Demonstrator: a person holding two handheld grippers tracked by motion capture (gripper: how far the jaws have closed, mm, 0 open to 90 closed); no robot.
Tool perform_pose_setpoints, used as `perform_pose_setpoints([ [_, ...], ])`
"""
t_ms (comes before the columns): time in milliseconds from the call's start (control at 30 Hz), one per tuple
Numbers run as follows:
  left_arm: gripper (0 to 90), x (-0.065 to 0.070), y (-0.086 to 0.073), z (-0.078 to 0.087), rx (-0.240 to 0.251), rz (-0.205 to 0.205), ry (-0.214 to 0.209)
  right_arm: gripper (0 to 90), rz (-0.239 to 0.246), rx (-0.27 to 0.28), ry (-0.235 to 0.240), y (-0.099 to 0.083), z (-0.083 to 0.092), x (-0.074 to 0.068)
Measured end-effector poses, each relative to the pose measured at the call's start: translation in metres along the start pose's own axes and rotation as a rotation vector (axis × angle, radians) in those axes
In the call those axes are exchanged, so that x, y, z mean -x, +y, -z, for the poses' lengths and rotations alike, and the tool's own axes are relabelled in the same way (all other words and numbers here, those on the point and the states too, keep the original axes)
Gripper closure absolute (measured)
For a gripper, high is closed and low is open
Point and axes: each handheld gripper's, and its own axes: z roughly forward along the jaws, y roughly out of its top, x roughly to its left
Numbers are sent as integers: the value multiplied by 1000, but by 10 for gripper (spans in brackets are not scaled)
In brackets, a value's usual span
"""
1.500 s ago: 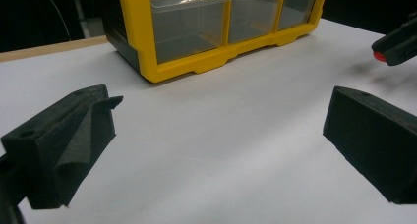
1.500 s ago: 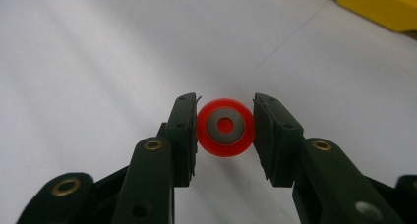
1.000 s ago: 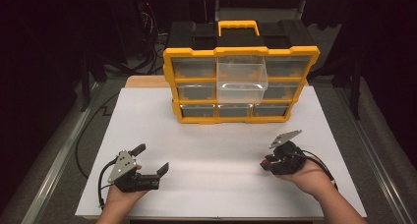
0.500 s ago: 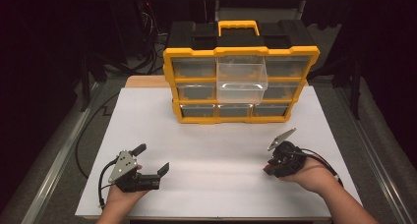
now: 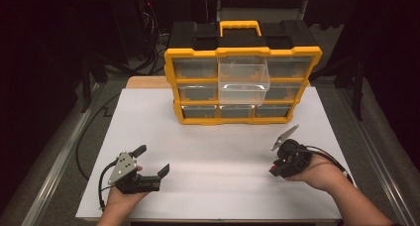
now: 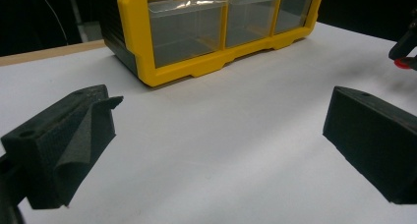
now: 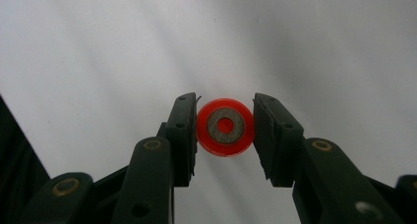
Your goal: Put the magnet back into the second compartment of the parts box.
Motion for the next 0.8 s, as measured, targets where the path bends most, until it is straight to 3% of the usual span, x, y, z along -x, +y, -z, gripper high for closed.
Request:
perform_pose_setpoints([
  [467,3,1,0,0,0,-9,-3,643,38,-50,21,8,16,-2],
  [800,3,2,0,0,-2,-12,-7,642,64,-49,32,20,36,-5],
])
